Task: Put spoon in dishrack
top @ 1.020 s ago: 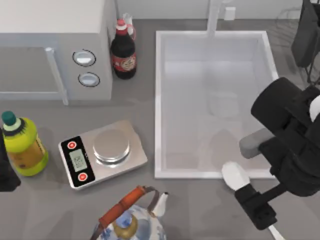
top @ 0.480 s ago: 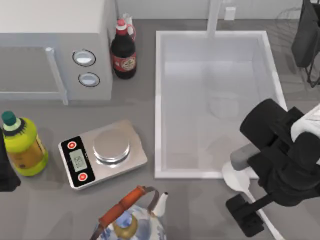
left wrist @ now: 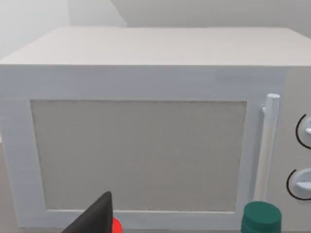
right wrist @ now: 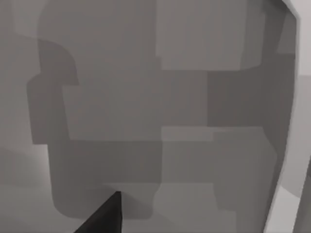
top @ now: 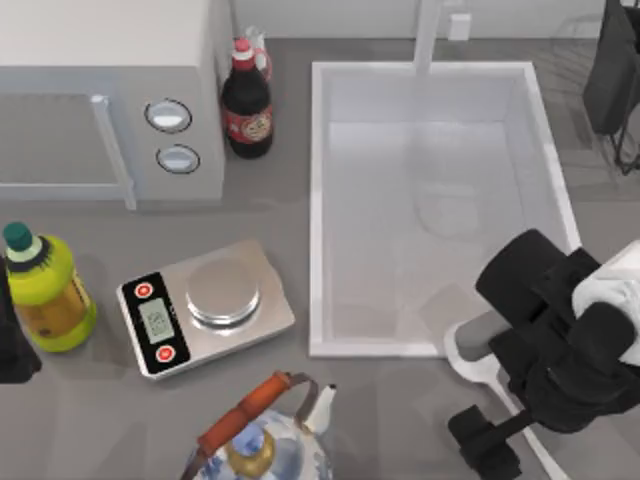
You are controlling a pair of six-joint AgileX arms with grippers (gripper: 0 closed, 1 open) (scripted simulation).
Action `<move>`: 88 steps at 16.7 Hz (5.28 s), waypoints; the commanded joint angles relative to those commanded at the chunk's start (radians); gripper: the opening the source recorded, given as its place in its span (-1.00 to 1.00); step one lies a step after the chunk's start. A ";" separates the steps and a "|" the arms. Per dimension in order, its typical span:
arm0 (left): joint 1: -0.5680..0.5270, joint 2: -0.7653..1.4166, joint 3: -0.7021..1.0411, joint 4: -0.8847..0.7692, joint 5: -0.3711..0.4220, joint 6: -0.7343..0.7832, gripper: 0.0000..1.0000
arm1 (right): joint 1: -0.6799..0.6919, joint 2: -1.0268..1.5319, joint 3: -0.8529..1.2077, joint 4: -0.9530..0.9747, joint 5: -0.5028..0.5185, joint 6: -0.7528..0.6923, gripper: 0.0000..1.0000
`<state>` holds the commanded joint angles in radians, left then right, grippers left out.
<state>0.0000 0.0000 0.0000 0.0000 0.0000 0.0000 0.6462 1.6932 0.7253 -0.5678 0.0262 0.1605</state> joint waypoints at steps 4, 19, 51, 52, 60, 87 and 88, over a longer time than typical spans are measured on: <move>0.000 0.000 0.000 0.000 0.000 0.000 1.00 | 0.000 0.000 0.000 0.000 0.000 0.000 0.70; 0.000 0.000 0.000 0.000 0.000 0.000 1.00 | 0.000 0.000 0.000 0.000 0.000 0.000 -1.00; 0.000 0.000 0.000 0.000 0.000 0.000 1.00 | -0.106 -0.268 0.687 -0.795 -0.073 -0.025 -1.00; 0.000 0.000 0.000 0.000 0.000 0.000 1.00 | -0.155 -0.285 0.681 -0.746 -0.099 -0.029 -1.00; 0.000 0.000 0.000 0.000 0.000 0.000 1.00 | -0.757 -0.474 0.559 -0.125 -0.381 -0.089 -1.00; 0.000 0.000 0.000 0.000 0.000 0.000 1.00 | -1.062 -0.110 0.326 1.129 -0.415 -0.146 -1.00; 0.000 0.000 0.000 0.000 0.000 0.000 1.00 | -1.038 -0.057 0.311 1.198 -0.390 -0.146 -1.00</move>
<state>0.0000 0.0000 0.0000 0.0000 0.0000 0.0000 -0.3920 1.6360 1.0361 0.6300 -0.3639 0.0144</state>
